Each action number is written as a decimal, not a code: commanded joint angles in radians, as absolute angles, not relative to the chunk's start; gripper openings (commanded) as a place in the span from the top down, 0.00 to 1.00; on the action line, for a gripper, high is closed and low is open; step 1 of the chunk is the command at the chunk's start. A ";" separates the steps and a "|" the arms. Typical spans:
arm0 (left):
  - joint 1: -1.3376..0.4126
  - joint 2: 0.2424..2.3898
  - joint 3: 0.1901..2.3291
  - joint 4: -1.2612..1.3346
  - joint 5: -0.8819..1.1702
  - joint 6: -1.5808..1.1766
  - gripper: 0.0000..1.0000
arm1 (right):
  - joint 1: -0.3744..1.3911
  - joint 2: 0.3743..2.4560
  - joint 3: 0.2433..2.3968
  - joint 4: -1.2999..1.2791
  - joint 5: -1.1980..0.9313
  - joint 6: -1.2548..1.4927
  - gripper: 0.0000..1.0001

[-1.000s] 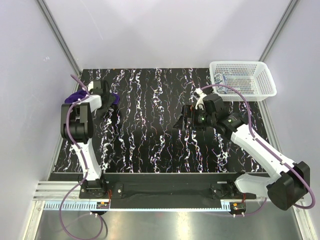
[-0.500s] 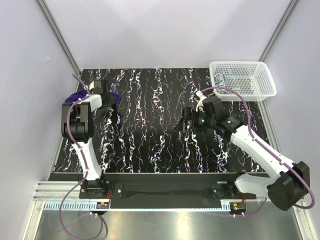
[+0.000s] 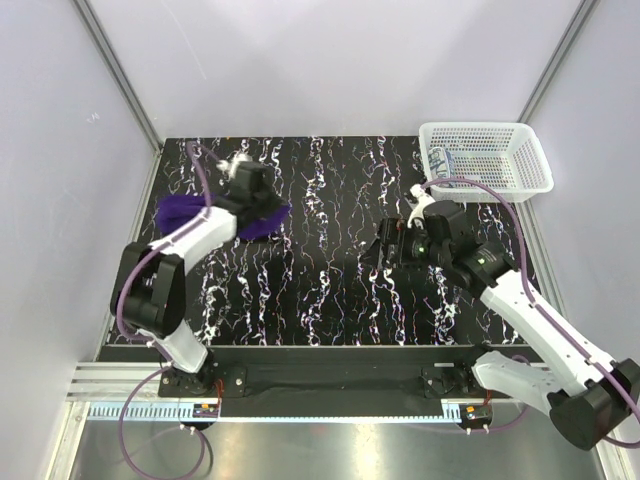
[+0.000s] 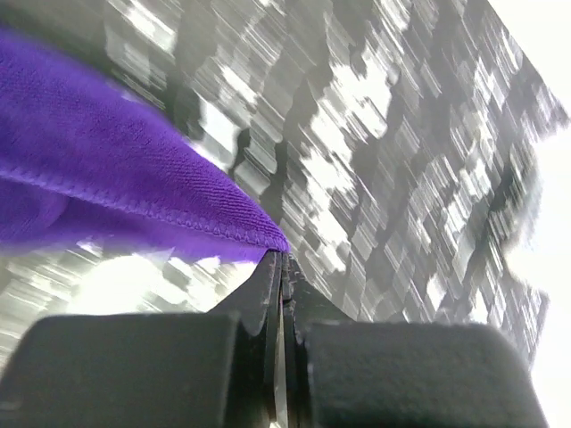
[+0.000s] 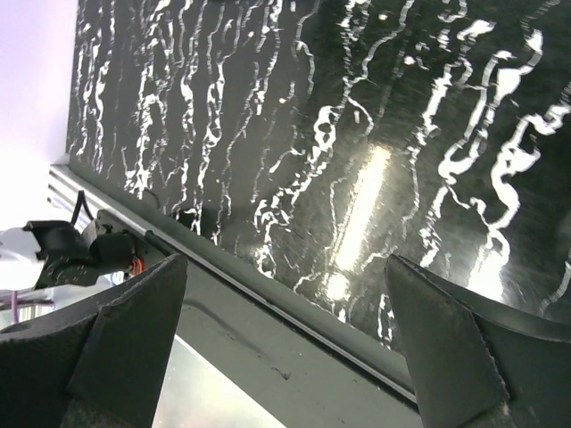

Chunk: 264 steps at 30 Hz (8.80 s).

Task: Roll the towels
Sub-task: Move the towel to the center of the board, then flatten the towel

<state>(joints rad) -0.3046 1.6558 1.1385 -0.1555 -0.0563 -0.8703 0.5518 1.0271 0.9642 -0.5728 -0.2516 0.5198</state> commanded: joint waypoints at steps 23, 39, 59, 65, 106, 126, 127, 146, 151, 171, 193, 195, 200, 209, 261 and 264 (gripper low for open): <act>-0.574 1.274 0.959 -0.259 -0.166 -0.859 0.08 | 0.551 1.168 0.810 -0.499 -0.014 0.661 0.00; -0.359 1.097 0.736 -0.294 -0.032 -0.739 0.08 | 0.500 1.598 0.979 -0.345 0.107 0.644 0.12; -0.308 1.075 0.635 -0.250 0.023 -0.723 0.08 | 0.453 1.760 1.012 -0.178 0.029 0.545 0.64; -0.292 1.058 0.653 -0.287 -0.024 -0.713 0.08 | 0.454 1.678 1.043 -0.245 0.018 0.488 1.00; -0.356 1.111 0.897 -0.268 0.060 -0.552 0.01 | 0.485 1.164 1.916 -0.647 -0.325 0.198 1.00; -0.321 1.235 0.729 0.023 0.336 -0.656 0.01 | 0.485 0.988 0.931 -0.647 -0.135 0.477 1.00; -0.340 1.252 0.712 0.078 0.374 -0.664 0.01 | 0.485 0.989 0.927 -0.644 -0.135 0.476 1.00; -0.658 1.282 0.557 0.095 0.259 -0.957 0.05 | 0.485 1.049 0.897 -0.604 -0.117 0.476 1.00; -0.680 1.344 0.584 0.153 0.250 -0.966 0.08 | 0.486 1.045 0.890 -0.606 -0.110 0.474 1.00; -0.709 1.471 0.676 0.236 0.249 -0.991 0.60 | 0.485 1.054 0.874 -0.598 -0.112 0.463 1.00; -0.356 1.480 1.339 -0.308 0.279 -0.707 1.00 | 0.339 1.557 1.541 -0.672 -0.116 0.390 1.00; -0.289 1.581 1.542 -0.354 0.342 -0.689 1.00 | 0.305 1.708 1.804 -0.736 -0.144 0.362 1.00; -0.233 1.785 2.055 -0.517 0.425 -0.625 1.00 | 0.282 2.023 2.423 -0.969 -0.190 0.302 1.00; -0.187 1.489 1.877 -0.457 0.503 -0.594 1.00 | 0.284 1.628 1.967 -0.693 -0.307 0.343 1.00; -0.006 1.062 1.383 -0.250 0.796 -0.724 1.00 | 0.353 1.153 1.593 -0.517 -0.362 0.393 1.00; -0.006 0.856 1.107 -0.328 0.792 -0.704 1.00 | 0.354 1.016 1.340 -0.528 -0.371 0.432 1.00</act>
